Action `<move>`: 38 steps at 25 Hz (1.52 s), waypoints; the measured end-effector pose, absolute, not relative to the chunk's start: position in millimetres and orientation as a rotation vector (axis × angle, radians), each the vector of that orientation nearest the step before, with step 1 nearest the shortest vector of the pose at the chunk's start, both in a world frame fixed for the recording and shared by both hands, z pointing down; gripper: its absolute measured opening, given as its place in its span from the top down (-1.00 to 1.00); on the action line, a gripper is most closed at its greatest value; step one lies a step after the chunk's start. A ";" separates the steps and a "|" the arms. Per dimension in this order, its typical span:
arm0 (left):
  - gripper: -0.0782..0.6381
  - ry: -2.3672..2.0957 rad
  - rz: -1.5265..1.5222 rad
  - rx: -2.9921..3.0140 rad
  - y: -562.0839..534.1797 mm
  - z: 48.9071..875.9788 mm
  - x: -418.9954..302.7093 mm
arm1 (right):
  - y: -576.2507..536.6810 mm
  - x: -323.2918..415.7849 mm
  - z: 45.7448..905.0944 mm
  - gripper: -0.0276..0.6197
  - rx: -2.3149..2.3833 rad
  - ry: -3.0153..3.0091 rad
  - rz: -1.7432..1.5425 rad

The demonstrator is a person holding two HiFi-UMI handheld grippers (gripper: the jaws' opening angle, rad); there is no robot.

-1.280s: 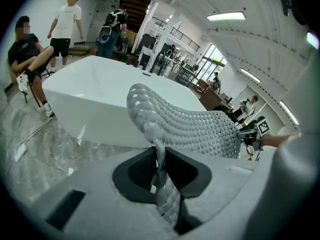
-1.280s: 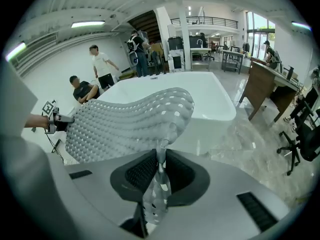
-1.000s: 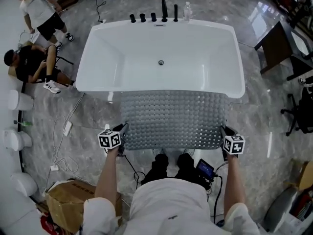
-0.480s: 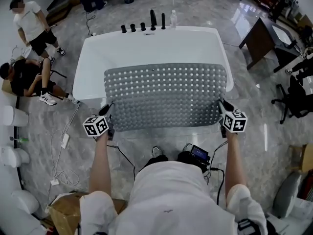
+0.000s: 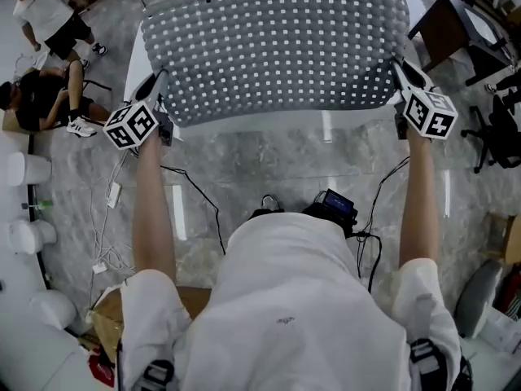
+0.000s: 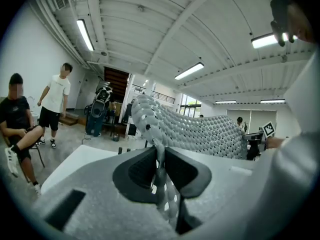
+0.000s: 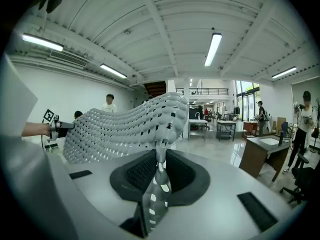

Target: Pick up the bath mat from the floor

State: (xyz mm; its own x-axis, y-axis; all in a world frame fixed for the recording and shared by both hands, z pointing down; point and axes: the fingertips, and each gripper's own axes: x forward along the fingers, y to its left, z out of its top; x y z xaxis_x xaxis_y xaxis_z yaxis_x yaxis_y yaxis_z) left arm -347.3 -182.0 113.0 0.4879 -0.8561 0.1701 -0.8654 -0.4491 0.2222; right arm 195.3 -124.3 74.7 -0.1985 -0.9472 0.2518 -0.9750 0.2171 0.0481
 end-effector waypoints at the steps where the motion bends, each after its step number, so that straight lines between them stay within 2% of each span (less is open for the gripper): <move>1: 0.61 -1.467 0.036 2.469 -184.9 102.6 -350.3 | -127.6 194.0 64.6 0.74 1.829 -2.268 0.156; 17: 0.62 -1.557 -0.176 2.670 -180.8 -30.6 -349.6 | -124.6 188.5 -42.2 0.74 1.960 -2.386 -0.077; 25: 0.62 -1.613 -0.240 2.711 -167.1 -56.3 -351.0 | -110.2 177.0 -61.5 0.74 1.989 -2.430 -0.154; 38: 0.64 -1.606 -0.267 2.704 -161.9 -49.7 -345.2 | -104.8 182.8 -53.1 0.75 1.990 -2.431 -0.197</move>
State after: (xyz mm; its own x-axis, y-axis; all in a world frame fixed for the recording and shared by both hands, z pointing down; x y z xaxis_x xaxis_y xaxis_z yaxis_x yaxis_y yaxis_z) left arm -345.2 -161.9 -49.7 0.4678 -0.8705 -0.1527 -0.8731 -0.4820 0.0732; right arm 182.8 -104.8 -53.1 -0.2003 -0.9761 -0.0841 -0.9769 0.1925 0.0929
